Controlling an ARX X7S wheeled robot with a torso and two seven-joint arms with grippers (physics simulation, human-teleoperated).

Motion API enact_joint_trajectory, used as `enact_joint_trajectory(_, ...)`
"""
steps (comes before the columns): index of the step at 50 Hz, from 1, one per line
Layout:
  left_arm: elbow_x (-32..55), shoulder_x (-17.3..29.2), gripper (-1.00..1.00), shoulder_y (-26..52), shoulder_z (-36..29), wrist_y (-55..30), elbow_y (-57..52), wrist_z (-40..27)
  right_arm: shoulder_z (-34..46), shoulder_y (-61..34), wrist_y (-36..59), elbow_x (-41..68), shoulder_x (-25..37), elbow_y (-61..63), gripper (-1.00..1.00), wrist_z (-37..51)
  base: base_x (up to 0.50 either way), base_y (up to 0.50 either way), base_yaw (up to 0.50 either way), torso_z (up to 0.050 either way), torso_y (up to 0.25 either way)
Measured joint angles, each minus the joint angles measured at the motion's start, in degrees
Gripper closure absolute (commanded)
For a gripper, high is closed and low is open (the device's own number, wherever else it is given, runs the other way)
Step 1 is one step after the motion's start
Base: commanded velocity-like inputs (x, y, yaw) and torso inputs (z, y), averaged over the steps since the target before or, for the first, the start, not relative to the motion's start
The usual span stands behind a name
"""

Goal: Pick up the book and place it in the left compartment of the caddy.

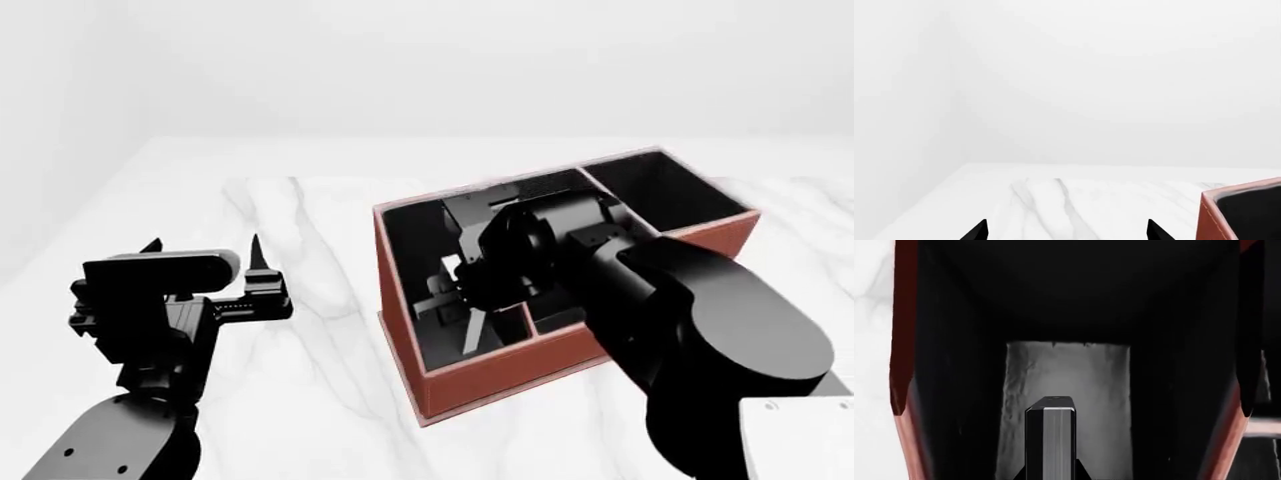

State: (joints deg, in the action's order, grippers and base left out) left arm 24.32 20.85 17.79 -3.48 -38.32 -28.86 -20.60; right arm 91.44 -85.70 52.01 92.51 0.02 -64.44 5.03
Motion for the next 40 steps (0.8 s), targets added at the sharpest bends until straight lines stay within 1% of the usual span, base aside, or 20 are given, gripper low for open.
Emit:
enact_joint_trajectory(12, 0.11, 0.1, -1.0, -0.11, -0.1, 0.3, 0.21, -0.1, 0.0, 0.44, -0.29, -0.1, 0.01, -0.11, 1.0, -0.05, 0.0, 0.0, 0.0, 0.0, 0.001)
enact_joint_trajectory(13, 0.12, 0.11, -1.0, -0.11, -0.11, 0.31, 0.23, -0.1, -0.01, 0.42, -0.29, -0.11, 0.01, -0.1, -1.0, -0.07, 0.0, 0.0, 0.0, 0.0, 0.0)
enact_joint_trajectory(35, 0.54, 0.44, -1.0, 0.11, -0.21, 0.2, 0.09, -0.42, -1.18, -0.89, -0.25, -1.57, -0.02, 0.04, -1.0, -0.13, 0.0, 0.0, 0.0, 0.0, 0.0)
enact_joint_trajectory(40, 0.67, 0.55, -1.0, 0.14, -0.2, 0.07, -0.07, -0.53, -1.19, -2.48, 0.33, -1.4, -0.02, 0.06, -1.0, -0.12, 0.0, 0.0, 0.0, 0.0, 0.0)
